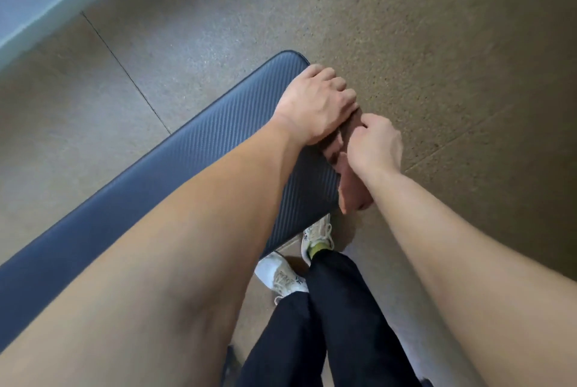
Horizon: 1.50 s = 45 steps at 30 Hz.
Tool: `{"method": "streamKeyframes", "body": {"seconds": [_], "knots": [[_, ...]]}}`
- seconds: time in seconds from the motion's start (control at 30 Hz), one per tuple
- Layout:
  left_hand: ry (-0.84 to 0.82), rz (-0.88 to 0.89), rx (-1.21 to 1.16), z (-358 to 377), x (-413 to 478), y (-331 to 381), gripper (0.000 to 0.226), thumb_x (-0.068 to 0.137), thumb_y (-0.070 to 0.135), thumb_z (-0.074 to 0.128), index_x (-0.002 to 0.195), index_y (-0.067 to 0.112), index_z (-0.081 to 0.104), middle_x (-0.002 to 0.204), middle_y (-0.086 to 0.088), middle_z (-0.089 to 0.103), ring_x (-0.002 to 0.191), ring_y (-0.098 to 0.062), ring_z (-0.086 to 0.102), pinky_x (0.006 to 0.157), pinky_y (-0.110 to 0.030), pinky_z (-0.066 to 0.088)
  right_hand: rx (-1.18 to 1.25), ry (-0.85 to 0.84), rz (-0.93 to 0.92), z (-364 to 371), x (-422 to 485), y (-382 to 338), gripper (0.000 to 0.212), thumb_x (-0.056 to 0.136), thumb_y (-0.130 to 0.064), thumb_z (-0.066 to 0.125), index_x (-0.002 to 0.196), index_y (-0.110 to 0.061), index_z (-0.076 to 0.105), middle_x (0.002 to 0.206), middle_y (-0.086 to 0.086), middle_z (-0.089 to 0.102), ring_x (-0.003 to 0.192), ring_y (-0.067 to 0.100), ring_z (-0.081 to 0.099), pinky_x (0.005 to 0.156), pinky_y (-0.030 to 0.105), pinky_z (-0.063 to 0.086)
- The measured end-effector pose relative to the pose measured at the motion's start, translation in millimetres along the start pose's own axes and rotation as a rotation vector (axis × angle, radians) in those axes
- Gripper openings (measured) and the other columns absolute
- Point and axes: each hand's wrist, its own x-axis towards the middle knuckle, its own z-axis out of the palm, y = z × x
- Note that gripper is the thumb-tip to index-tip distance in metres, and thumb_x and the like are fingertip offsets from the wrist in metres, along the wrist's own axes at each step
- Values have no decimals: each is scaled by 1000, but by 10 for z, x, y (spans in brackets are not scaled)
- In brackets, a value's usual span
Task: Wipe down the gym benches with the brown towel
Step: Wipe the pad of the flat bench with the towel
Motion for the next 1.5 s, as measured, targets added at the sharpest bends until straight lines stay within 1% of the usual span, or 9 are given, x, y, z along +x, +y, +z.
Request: {"method": "streamKeyframes", "body": {"seconds": [0.1, 0.23, 0.53, 0.77, 0.9, 1.1, 1.23, 1.37, 1.5], "knots": [[76, -240, -101, -22, -90, -50, 36, 99, 27, 34, 113, 11, 64, 122, -12, 65, 128, -31, 51, 109, -42, 34, -67, -56, -190, -50, 191, -290, 24, 91, -11, 45, 97, -13, 67, 114, 23, 66, 109, 42, 58, 81, 38, 44], [28, -306, -104, 78, -624, 245, 56, 102, 23, 26, 156, 7, 21, 164, -14, 14, 153, -29, 9, 123, -43, 9, 21, -150, -346, 12, 125, -24, 43, 99, -16, 42, 139, -22, 56, 147, 6, 53, 137, 24, 45, 109, 30, 34], [221, -758, -320, 283, -1341, 1478, 53, 94, 27, 53, 145, 16, 48, 154, -12, 41, 141, -30, 39, 114, -43, 35, 198, -21, -390, 273, -388, 743, 70, 96, -37, 56, 157, -22, 25, 165, 11, 9, 151, 24, 18, 117, 36, 24], [506, -1687, -407, 139, -873, 1980, 25, 80, 34, 67, 105, 28, 67, 117, -5, 52, 100, -27, 48, 86, -37, 42, 353, -222, 121, 159, -277, 951, 89, 90, -61, 56, 157, -27, 9, 158, 16, 25, 137, 38, 40, 110, 50, 39], [745, -1952, -808, 54, -654, 2193, 14, 79, 27, 69, 92, 27, 65, 97, 3, 55, 89, -17, 55, 83, -31, 44, 459, -375, 444, 58, -241, 857, 82, 63, -81, 52, 121, -28, 27, 135, 6, 42, 114, 36, 55, 56, 61, 56], [967, -2278, -1826, 14, -531, 2231, 55, 55, 64, 66, 94, 25, 65, 96, -2, 73, 90, -22, 69, 87, -49, 56, 445, -434, 283, -166, 18, 873, 39, 92, -16, 57, 120, -34, 37, 129, 3, 56, 102, 28, 66, 60, 37, 60], [933, -2030, -2478, -56, -509, 2016, 109, 54, 90, 58, 141, 25, 48, 134, 0, 62, 117, -23, 61, 98, -45, 46, 442, -463, 132, -275, 17, 848, 61, 84, -33, 61, 142, -33, 41, 135, -3, 55, 109, 20, 61, 70, 36, 57], [721, -2030, -2292, -126, -428, 2005, 89, 84, 71, 55, 148, 14, 35, 148, -3, 48, 132, -28, 48, 111, -43, 36, 412, -554, 165, -132, -74, 718, 85, 79, -68, 58, 150, -28, 34, 142, 0, 49, 122, 27, 56, 86, 49, 51], [530, -2131, -1712, 26, -662, 2059, 52, 89, 42, 68, 123, 3, 57, 127, -14, 63, 117, -30, 60, 101, -38, 48, 114, -299, 94, 243, -329, 688, 87, 91, -60, 53, 151, -10, 14, 151, 20, 25, 133, 40, 39, 108, 45, 33]]}}
